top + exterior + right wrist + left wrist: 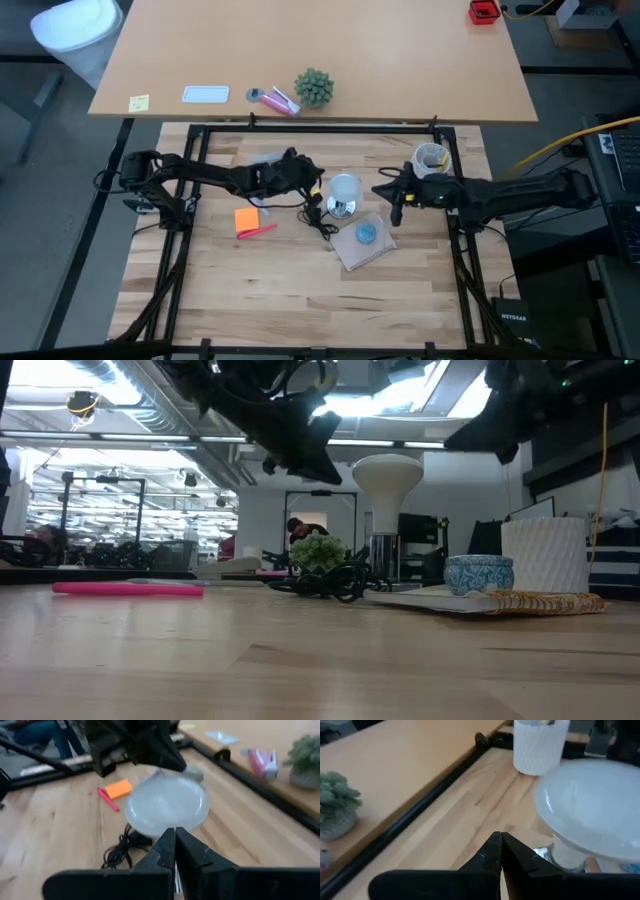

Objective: Screw lightbulb
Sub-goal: Remove the lightbulb from the lamp

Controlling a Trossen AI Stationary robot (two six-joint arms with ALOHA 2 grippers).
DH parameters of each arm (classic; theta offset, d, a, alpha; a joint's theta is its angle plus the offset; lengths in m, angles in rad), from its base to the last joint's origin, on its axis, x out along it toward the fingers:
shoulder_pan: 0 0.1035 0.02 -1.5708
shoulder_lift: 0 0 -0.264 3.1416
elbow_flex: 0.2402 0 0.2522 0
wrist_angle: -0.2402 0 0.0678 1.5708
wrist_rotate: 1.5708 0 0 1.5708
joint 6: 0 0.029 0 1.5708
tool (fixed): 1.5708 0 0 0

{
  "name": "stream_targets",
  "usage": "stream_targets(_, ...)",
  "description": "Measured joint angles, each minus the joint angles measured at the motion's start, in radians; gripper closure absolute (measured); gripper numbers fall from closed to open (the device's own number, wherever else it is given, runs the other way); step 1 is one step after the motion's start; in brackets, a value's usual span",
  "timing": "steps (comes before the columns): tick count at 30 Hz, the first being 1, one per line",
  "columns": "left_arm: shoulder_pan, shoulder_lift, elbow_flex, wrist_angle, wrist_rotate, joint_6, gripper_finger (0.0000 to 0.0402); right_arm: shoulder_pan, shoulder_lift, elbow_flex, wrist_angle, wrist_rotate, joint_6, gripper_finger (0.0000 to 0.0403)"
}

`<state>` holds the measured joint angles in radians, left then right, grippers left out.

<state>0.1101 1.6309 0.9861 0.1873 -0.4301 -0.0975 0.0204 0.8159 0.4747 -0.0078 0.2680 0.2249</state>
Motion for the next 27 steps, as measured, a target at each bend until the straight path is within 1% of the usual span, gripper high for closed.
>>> stream_targets(3,0.023,-0.001,0.000,0.047,0.000,0.000,0.0401,0.000,-0.016,0.000,0.018,0.000,-0.027,0.0391)
stream_targets(6,0.045,-0.001,0.000,0.086,0.019,0.000,0.0401,0.000,0.008,-0.001,0.042,0.000,-0.041,0.0391)
stream_targets(8,0.056,0.004,0.000,0.116,0.048,-0.004,0.0401,0.000,0.033,-0.021,0.115,-0.005,-0.047,0.0391)
stream_targets(10,0.061,0.005,0.000,0.118,0.071,-0.006,0.0401,0.000,0.062,-0.049,0.203,-0.033,-0.051,0.0391)
stream_targets(13,0.062,0.005,-0.005,0.119,0.088,-0.016,0.0401,0.000,0.088,-0.099,0.327,-0.057,-0.061,0.0391)
stream_targets(15,0.061,0.005,-0.022,0.151,0.101,-0.021,0.0401,0.000,0.096,-0.124,0.397,-0.060,-0.064,0.0391)
stream_targets(18,0.061,0.005,-0.049,0.206,0.119,-0.030,0.0401,0.000,0.099,-0.161,0.472,-0.060,-0.064,0.0391)
stream_targets(21,0.061,0.005,-0.083,0.268,0.126,-0.034,0.0401,0.000,0.099,-0.186,0.512,-0.070,-0.064,0.0391)
stream_targets(24,0.061,0.005,-0.115,0.354,0.172,-0.036,0.0401,0.000,0.099,-0.215,0.578,-0.078,-0.065,0.0391)
stream_targets(27,0.061,0.007,-0.132,0.381,0.177,-0.035,0.0402,0.000,0.098,-0.243,0.657,-0.098,-0.075,0.0391)
